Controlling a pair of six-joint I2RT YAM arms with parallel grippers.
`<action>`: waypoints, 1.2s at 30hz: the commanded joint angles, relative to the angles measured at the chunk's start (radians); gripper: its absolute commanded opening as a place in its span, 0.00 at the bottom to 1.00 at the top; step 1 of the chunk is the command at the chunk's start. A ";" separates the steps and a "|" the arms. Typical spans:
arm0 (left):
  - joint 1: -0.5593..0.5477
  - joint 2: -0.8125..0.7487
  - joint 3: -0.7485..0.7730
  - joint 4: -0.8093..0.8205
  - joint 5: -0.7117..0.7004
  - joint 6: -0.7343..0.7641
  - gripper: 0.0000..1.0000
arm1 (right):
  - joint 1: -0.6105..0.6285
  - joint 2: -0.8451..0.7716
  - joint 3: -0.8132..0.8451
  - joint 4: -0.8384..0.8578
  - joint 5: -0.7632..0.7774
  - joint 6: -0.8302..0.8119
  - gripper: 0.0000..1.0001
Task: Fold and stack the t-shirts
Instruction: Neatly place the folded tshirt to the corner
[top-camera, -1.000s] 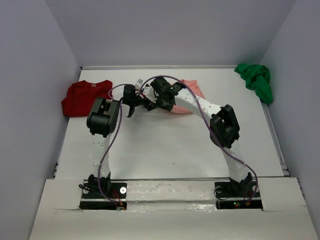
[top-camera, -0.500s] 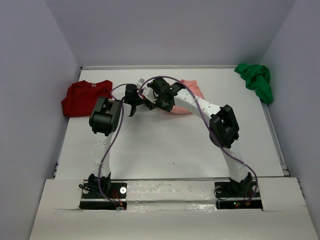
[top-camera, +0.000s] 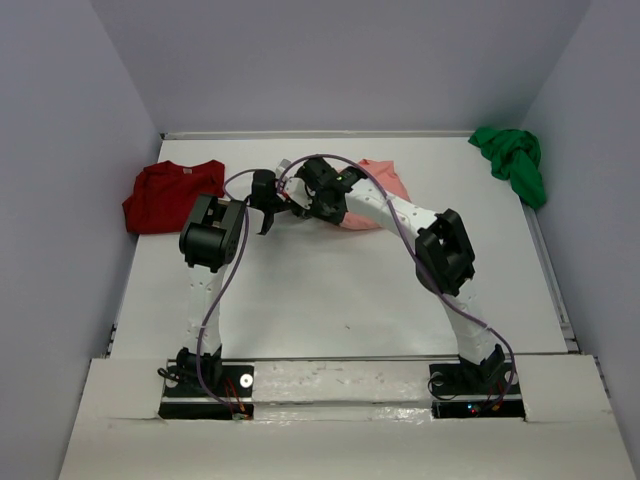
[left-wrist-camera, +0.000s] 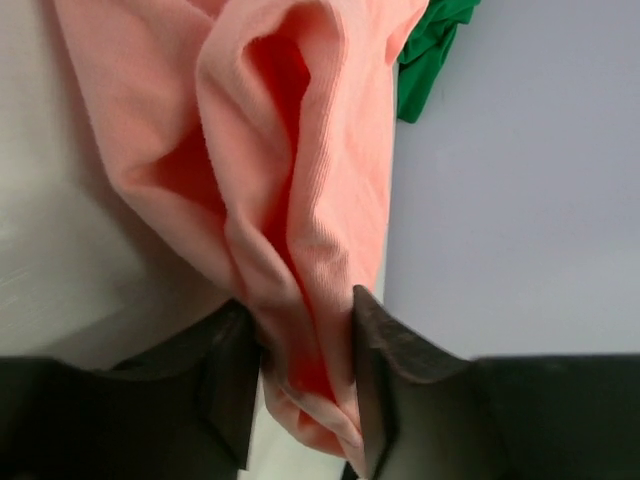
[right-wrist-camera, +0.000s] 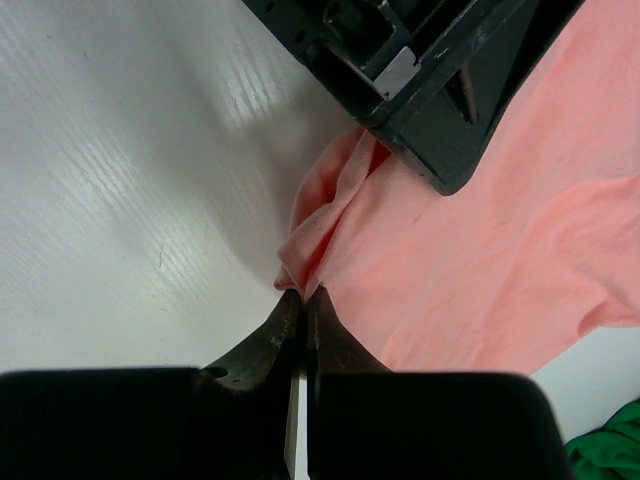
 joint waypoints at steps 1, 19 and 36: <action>-0.008 -0.006 0.005 0.067 0.043 -0.010 0.38 | 0.018 -0.014 0.037 -0.004 0.012 -0.007 0.00; -0.008 -0.010 0.024 0.091 0.071 -0.007 0.00 | 0.028 -0.052 0.043 -0.056 -0.029 -0.010 0.99; 0.085 -0.076 0.259 -0.654 0.075 0.638 0.00 | -0.406 -0.624 -0.360 0.145 0.062 -0.029 1.00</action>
